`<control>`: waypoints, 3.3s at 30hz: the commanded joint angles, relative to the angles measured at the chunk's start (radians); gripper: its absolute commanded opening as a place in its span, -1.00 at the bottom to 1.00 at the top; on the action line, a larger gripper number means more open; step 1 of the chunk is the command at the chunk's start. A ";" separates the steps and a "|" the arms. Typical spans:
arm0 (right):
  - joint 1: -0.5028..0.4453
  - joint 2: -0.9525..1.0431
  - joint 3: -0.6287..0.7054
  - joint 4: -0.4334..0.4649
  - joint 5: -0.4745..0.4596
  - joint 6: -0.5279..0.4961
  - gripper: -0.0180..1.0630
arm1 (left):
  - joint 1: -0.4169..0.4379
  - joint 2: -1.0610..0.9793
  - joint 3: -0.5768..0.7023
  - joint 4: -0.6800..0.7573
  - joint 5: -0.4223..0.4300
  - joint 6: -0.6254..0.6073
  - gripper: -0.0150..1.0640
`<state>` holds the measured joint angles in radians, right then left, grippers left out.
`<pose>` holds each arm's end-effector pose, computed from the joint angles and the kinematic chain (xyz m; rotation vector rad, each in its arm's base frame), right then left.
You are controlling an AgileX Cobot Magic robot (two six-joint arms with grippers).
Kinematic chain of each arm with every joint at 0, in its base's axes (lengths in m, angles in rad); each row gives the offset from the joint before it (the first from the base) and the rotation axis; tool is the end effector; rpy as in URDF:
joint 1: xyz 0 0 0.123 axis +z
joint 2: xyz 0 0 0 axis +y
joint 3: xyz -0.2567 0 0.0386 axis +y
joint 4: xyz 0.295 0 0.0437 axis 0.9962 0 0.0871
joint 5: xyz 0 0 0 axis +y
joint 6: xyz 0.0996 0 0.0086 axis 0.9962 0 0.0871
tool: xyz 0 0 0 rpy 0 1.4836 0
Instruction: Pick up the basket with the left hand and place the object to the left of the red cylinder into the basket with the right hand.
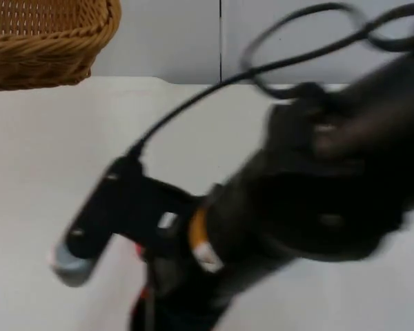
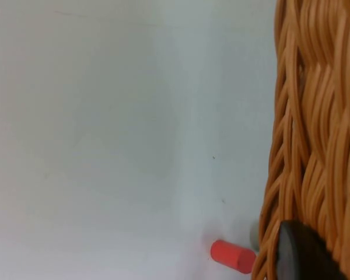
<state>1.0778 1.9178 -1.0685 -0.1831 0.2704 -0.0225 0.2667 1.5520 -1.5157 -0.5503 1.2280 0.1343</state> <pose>0.1949 0.3525 0.0731 -1.5466 2.1137 0.2522 0.3677 0.0494 0.3349 -0.2791 2.5729 -0.6190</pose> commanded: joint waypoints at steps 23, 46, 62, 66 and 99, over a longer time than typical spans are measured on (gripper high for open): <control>-0.292 -0.711 0.106 0.029 0.336 0.083 -0.97 | -0.104 0.048 0.167 -0.032 -0.007 0.086 -0.98; -0.288 -0.131 -0.810 0.203 0.608 -0.128 -0.97 | -0.137 0.066 0.184 -0.036 -0.007 0.150 -0.98; -0.286 0.263 -1.123 0.294 0.541 -0.214 -0.58 | -0.137 0.066 0.184 -0.040 -0.007 0.156 -0.98; -0.286 0.283 -1.123 0.294 0.546 -0.214 0.35 | -0.137 0.066 0.184 -0.042 -0.007 0.156 -0.98; -0.385 -0.859 -0.123 0.157 0.383 -0.048 0.98 | -0.137 0.071 0.184 -0.067 -0.038 0.180 -0.98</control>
<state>0.6941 1.1337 -1.2779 -0.0178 0.7033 -0.0919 0.1343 1.6304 -1.3291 -0.5817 1.1878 0.3098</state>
